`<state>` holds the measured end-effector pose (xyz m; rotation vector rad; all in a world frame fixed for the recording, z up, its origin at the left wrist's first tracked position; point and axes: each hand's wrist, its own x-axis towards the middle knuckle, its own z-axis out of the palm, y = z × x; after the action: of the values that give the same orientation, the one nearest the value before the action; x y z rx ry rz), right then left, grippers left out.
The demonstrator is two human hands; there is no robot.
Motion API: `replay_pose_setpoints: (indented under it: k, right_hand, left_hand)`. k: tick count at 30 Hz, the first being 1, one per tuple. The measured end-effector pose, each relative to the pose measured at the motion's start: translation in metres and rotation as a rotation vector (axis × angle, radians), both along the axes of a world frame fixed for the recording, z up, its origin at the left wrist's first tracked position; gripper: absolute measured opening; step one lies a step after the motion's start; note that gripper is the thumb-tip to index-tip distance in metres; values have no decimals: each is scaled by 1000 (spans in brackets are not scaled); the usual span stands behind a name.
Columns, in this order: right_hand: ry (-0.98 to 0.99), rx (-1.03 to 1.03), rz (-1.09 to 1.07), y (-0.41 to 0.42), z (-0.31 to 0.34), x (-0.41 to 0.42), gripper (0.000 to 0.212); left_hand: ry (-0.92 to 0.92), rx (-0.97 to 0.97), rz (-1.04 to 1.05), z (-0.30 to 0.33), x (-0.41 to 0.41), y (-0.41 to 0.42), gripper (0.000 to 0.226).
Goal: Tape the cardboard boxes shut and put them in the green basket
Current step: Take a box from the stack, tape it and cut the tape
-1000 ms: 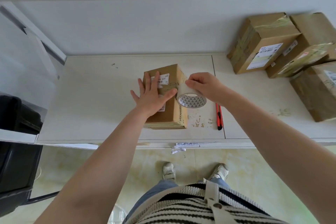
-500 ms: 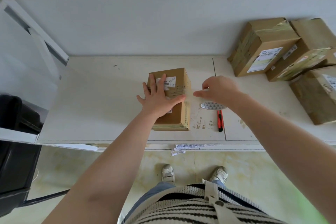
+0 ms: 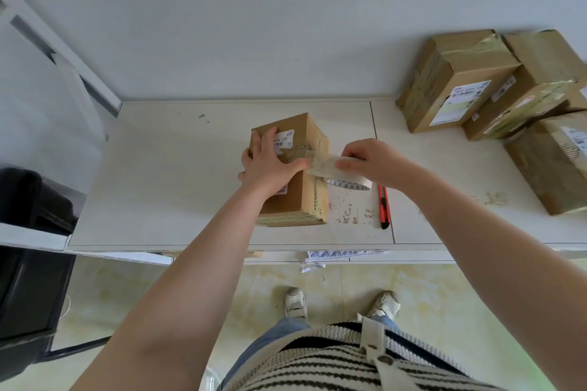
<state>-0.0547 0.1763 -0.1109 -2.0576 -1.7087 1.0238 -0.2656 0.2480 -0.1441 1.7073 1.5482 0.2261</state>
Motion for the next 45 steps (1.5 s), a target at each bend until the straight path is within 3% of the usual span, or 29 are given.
replay_pose_setpoints:
  k: [4, 7, 13, 17, 22, 24, 29, 32, 34, 36, 41, 45]
  right_hand:
    - [66, 82, -26, 2, 12, -1, 22]
    - [-72, 181, -10, 13, 40, -6, 27]
    - [-302, 115, 146, 22, 56, -46, 29]
    - [-373, 134, 177, 28, 55, -61, 50]
    - [-525, 108, 167, 32, 56, -38, 57]
    - [-559, 78, 109, 29, 45, -21, 54]
    - [-266, -79, -32, 16, -8, -2, 51]
    - [-57, -54, -114, 13, -28, 1, 58]
    - [-33, -44, -113, 13, -33, 2, 58]
    - [-28, -44, -101, 13, -36, 4, 58]
    - [-3, -10, -68, 12, -37, 3, 50]
    - [271, 6, -128, -2, -42, 13, 38]
  left_hand:
    - [-415, -148, 181, -1, -11, -1, 90]
    - [-738, -366, 246, -7, -8, -12, 79]
    - [-868, -475, 301, -15, -5, -26, 64]
    - [-622, -393, 241, -16, -12, -26, 72]
    - [-552, -222, 130, -22, -17, -25, 27]
    - [-524, -199, 106, -21, -16, -25, 23]
    - [-436, -131, 69, -17, -15, -25, 39]
    - [-210, -35, -43, -11, -13, -23, 63]
    - [77, 186, -119, -4, -4, -25, 69]
    - [204, 385, -202, 1, 14, -30, 71]
    - [468, 510, -358, -8, 39, -44, 74]
    - [492, 531, -331, -17, 37, -43, 79]
